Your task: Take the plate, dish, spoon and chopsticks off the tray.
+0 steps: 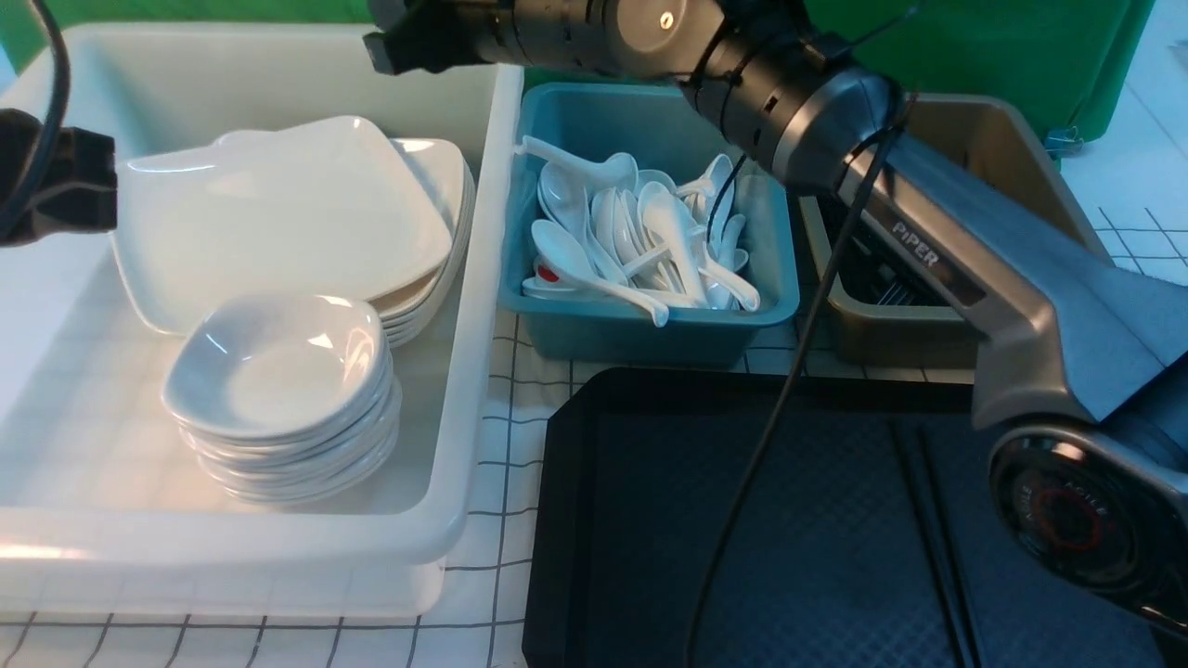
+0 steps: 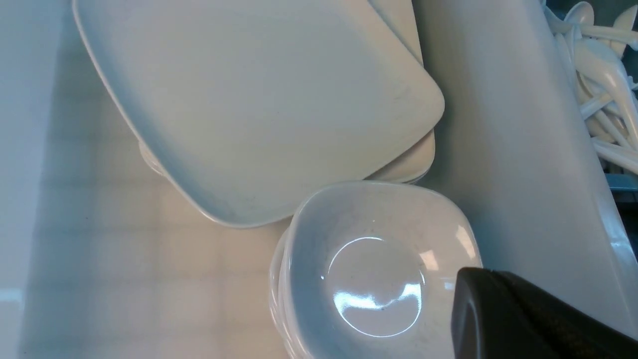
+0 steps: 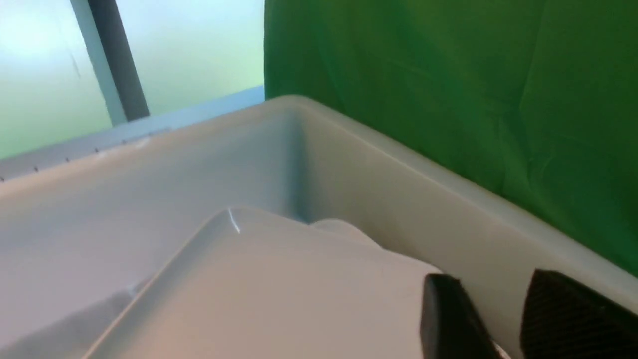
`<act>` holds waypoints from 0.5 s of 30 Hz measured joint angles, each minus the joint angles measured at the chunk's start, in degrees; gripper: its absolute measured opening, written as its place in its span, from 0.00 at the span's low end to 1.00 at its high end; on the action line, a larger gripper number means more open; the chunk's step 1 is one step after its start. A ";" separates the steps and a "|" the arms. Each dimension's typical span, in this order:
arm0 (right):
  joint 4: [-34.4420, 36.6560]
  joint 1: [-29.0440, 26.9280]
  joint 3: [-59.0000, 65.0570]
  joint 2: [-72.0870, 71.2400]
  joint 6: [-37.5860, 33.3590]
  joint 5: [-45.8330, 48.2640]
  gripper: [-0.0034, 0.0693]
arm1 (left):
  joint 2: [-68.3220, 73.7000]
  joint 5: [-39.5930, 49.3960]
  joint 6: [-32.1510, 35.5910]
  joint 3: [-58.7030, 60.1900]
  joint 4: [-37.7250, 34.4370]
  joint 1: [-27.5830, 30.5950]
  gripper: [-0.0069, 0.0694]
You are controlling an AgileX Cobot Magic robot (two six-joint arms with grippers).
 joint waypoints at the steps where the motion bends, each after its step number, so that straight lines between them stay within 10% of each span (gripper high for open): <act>1: -0.35 -0.10 0.00 -0.24 0.00 0.00 0.30 | 0.00 0.00 0.01 0.00 0.00 0.00 0.09; 5: -6.91 -2.15 0.00 -7.41 6.37 12.82 0.08 | 0.56 -0.92 -2.00 0.00 1.04 0.00 0.09; 15: -16.80 -11.55 0.21 -21.95 10.51 40.10 0.06 | 15.11 -1.44 -11.81 -9.24 11.60 0.00 0.09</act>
